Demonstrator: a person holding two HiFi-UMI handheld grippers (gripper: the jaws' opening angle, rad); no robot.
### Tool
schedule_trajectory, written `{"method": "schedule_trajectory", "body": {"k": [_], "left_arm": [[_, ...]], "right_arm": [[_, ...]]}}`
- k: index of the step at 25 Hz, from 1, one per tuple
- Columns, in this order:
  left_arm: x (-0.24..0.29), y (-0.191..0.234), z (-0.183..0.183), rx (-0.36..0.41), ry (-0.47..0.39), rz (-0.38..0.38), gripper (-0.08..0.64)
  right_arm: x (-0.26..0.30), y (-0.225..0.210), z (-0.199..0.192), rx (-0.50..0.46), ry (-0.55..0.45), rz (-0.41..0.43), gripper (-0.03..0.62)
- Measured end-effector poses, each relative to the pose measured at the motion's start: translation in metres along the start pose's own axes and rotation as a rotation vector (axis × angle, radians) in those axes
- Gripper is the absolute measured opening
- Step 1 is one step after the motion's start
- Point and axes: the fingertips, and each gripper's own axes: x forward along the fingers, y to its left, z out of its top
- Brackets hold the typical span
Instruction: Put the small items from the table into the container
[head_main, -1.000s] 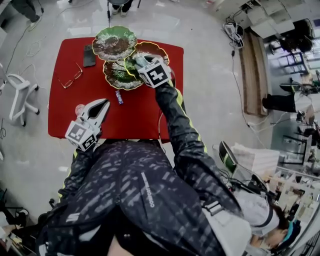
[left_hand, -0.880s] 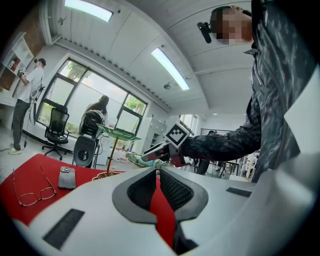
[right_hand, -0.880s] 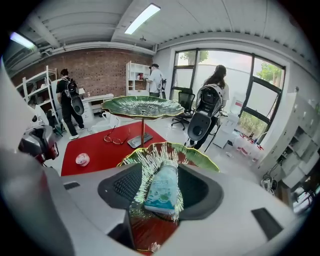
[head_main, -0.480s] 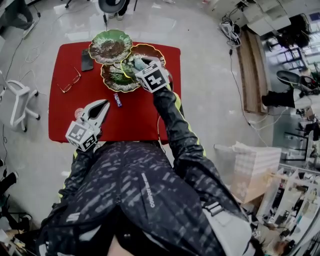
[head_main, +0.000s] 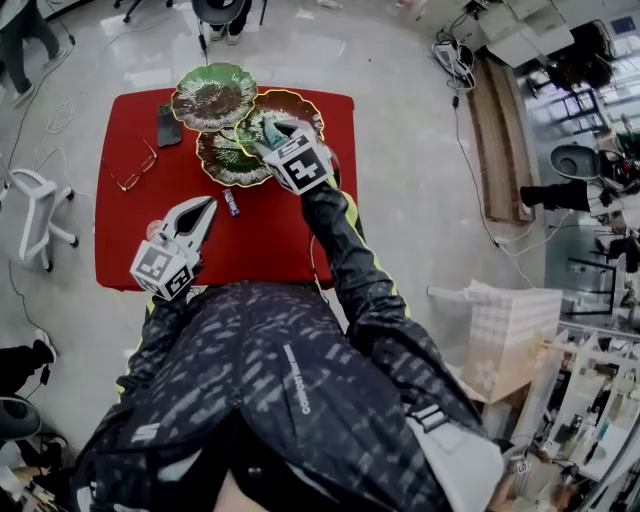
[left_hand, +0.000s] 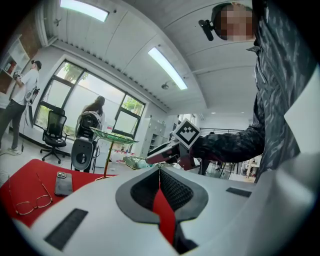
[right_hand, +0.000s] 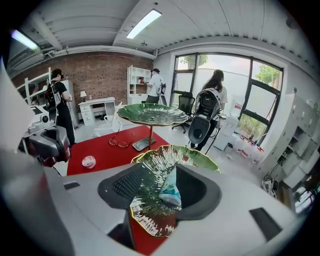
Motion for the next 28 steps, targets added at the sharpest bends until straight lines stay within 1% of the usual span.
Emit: {"method": "schedule_trajectory", "body": {"k": [4, 6, 15, 28], "left_arm": [[0.0, 0.002, 0.003, -0.017, -0.008, -0.002, 0.012], [0.0, 0.003, 0.003, -0.018, -0.005, -0.001, 0.012], [-0.005, -0.002, -0.002, -0.034, -0.005, 0.003, 0.012], [-0.018, 0.002, -0.017, -0.045, 0.01, 0.022, 0.013]], "right_arm": [[-0.006, 0.006, 0.008, -0.011, -0.016, 0.001, 0.212], [-0.008, 0.01, 0.009, -0.011, -0.009, 0.005, 0.212], [-0.017, 0.047, 0.007, -0.021, -0.008, 0.076, 0.212], [-0.018, 0.086, -0.009, -0.029, 0.001, 0.135, 0.212]]}}
